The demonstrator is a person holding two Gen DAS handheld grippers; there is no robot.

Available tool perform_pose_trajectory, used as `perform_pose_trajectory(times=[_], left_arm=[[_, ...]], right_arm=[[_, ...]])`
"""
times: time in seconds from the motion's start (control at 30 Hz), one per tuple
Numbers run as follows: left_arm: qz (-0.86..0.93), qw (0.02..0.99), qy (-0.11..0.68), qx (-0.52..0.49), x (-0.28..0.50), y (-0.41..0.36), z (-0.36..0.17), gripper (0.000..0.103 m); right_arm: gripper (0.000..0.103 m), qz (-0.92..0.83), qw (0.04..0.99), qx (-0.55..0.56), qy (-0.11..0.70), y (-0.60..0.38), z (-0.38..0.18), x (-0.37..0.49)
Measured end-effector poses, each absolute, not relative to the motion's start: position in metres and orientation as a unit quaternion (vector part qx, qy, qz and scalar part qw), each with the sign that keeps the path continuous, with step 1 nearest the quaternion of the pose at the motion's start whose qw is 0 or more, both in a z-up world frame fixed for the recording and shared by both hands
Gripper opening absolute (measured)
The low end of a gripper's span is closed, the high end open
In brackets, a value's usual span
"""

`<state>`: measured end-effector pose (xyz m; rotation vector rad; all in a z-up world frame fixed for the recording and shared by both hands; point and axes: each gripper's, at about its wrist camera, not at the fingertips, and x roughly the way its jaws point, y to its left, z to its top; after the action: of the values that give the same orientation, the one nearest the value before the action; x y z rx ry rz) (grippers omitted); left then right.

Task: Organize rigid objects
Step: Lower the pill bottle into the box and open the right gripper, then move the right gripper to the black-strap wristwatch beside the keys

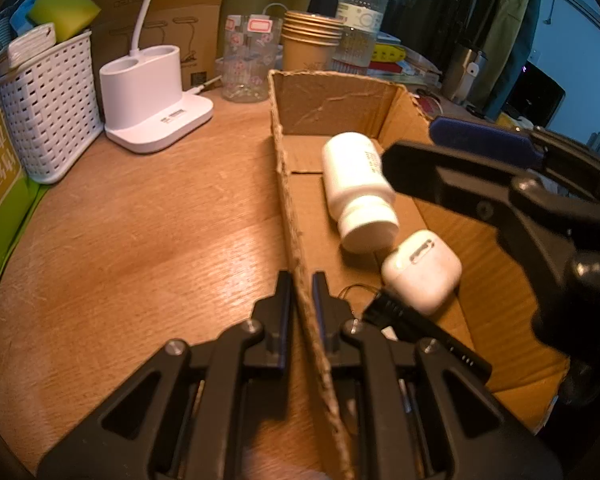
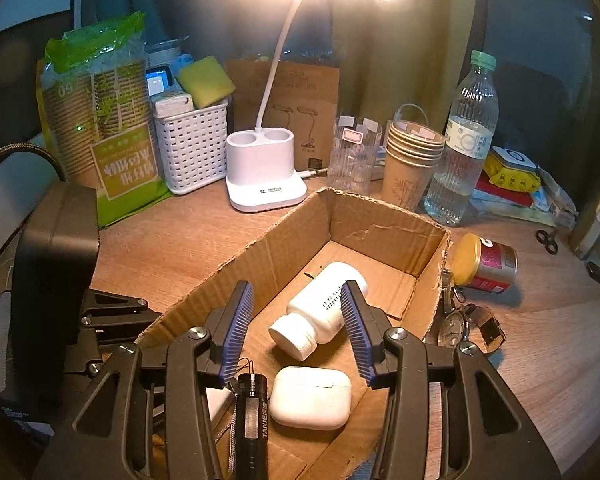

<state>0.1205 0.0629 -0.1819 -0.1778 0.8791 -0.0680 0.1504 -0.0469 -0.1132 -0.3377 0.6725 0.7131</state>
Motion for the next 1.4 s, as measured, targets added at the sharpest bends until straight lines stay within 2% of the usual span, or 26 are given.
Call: perform_pose_trajectory(times=[0.77, 1.4], left_arm=[[-0.033, 0.901, 0.425, -0.086, 0.121, 0.062, -0.182, 0.011], [-0.033, 0.901, 0.424, -0.086, 0.121, 0.063, -0.182, 0.011]], right_arm=[[0.048, 0.281, 0.904, -0.104, 0.305, -0.104, -0.092, 0.175], [0.05, 0.225, 0.915, -0.093, 0.322, -0.133, -0.102, 0.196]])
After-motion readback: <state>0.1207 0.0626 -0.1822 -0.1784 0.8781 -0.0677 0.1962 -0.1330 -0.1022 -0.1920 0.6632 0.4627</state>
